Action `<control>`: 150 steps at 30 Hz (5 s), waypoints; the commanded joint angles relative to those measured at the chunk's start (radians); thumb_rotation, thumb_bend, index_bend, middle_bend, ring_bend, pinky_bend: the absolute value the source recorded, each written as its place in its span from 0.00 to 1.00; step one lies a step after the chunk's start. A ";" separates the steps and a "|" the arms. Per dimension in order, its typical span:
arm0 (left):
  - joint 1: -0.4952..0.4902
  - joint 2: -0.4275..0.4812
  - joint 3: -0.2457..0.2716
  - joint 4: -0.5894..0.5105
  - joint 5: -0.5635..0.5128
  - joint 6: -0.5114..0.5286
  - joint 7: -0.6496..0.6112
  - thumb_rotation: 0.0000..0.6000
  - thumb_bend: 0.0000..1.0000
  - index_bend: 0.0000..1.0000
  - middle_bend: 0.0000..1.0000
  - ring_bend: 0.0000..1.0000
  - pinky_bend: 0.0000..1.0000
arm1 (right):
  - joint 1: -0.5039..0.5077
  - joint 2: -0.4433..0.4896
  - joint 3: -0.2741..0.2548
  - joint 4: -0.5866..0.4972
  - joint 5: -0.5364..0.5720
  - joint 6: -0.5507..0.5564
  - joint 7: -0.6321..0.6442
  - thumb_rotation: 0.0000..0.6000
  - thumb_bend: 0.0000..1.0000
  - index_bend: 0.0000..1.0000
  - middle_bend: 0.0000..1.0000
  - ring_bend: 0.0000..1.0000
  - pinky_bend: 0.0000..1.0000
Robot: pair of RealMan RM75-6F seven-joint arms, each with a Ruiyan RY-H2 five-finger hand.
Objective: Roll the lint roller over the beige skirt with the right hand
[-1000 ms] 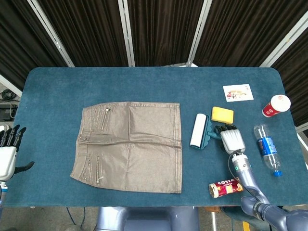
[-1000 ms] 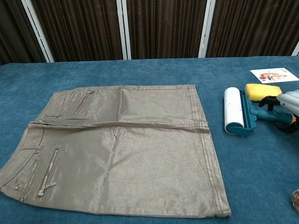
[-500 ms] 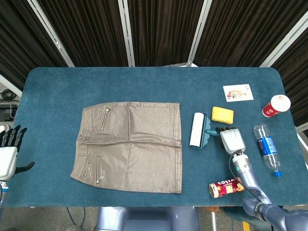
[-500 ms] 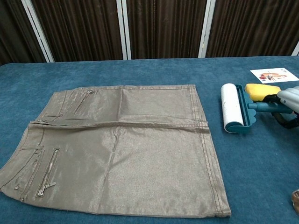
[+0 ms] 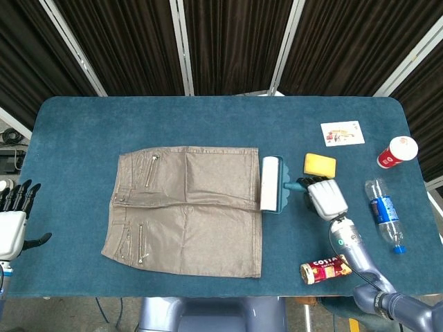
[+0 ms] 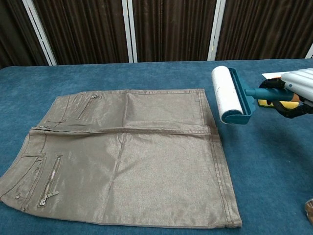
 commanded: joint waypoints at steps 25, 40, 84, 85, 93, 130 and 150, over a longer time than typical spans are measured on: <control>-0.005 0.007 -0.004 0.023 -0.033 -0.026 -0.027 1.00 0.00 0.00 0.00 0.00 0.00 | 0.230 -0.090 -0.021 -0.384 0.000 -0.270 -0.652 1.00 0.92 0.39 0.48 0.40 0.47; -0.013 -0.009 -0.001 0.019 -0.037 -0.031 0.008 1.00 0.00 0.00 0.00 0.00 0.00 | 0.201 0.022 -0.092 -0.160 -0.123 -0.148 -0.651 1.00 0.92 0.40 0.48 0.41 0.48; -0.013 0.003 0.005 0.018 -0.031 -0.034 -0.018 1.00 0.00 0.00 0.00 0.00 0.00 | 0.247 -0.072 -0.053 -0.351 -0.047 -0.242 -0.949 1.00 0.93 0.40 0.48 0.41 0.48; -0.013 0.003 0.005 0.017 -0.031 -0.033 -0.018 1.00 0.00 0.00 0.00 0.00 0.00 | 0.244 -0.064 -0.056 -0.346 -0.049 -0.238 -0.946 1.00 0.93 0.40 0.48 0.41 0.48; -0.015 0.000 0.010 0.008 -0.025 -0.034 -0.006 1.00 0.00 0.00 0.00 0.00 0.00 | 0.202 0.041 -0.091 -0.243 -0.055 -0.195 -0.886 1.00 0.92 0.40 0.48 0.41 0.48; -0.015 0.006 0.009 0.012 -0.024 -0.034 -0.020 1.00 0.00 0.00 0.00 0.00 0.00 | 0.261 -0.102 -0.061 -0.402 -0.017 -0.253 -1.083 1.00 0.92 0.41 0.49 0.41 0.48; -0.018 -0.005 0.009 0.008 -0.030 -0.033 0.011 1.00 0.00 0.00 0.00 0.00 0.00 | 0.162 0.115 -0.088 -0.192 0.034 -0.169 -0.851 1.00 0.92 0.41 0.49 0.41 0.48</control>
